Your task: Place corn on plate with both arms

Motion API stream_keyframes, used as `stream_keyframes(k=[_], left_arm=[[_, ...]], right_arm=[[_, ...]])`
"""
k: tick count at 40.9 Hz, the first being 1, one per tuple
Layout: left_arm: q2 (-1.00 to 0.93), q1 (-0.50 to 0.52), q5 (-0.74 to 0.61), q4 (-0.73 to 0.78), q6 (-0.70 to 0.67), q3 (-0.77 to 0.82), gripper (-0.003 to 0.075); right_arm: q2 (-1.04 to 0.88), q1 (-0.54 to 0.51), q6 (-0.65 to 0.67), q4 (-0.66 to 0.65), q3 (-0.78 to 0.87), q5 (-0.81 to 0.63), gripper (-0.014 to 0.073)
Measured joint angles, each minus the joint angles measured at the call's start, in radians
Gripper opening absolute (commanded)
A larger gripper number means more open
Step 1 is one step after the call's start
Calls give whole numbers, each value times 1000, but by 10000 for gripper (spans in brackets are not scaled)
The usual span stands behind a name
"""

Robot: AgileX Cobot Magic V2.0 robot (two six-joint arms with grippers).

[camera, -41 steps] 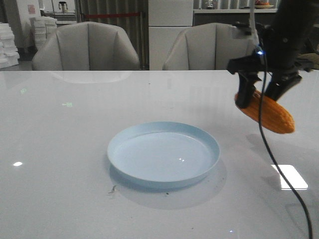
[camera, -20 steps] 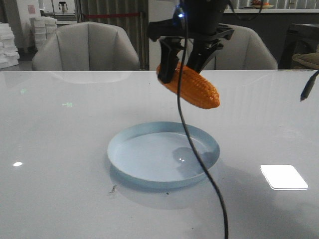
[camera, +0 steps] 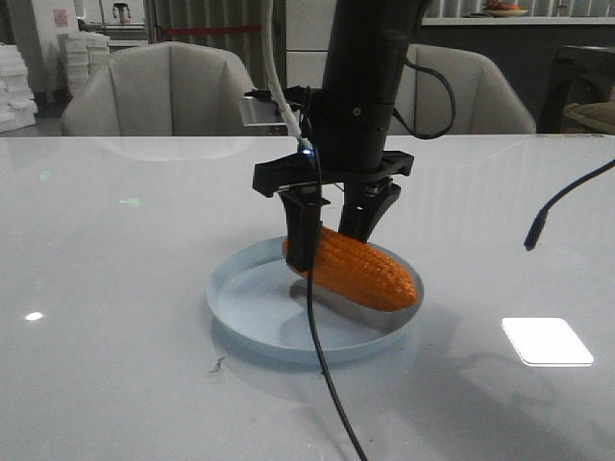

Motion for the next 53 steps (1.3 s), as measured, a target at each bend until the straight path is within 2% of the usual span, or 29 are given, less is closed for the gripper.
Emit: stream_keyframes(k=[7,11,20,26,39,48,53], left_arm=[[0,-9,0,0,0,0,581],[0,-23,0,0,0,0,581],[0,-27,0,0,0,0,581],[0,-42,0,2,0,0,581],[0,-118,0,10,0,0,581],[0,-120,0,17,0,0,581],[0,-120,0,17,0,0,581]], right_arm=[[0,0,0,0,-4,-8,546],[0,0,0,0,-4,-19,591],[0,0,-2,0,-5,-35,594],[0,0,-2,-8,-34,8,594],[-79,-41,16,-40,-271,80,594],[-279,-156,18,-64,-302,113,594],[-413,-277,18,-75,-288,144,594]])
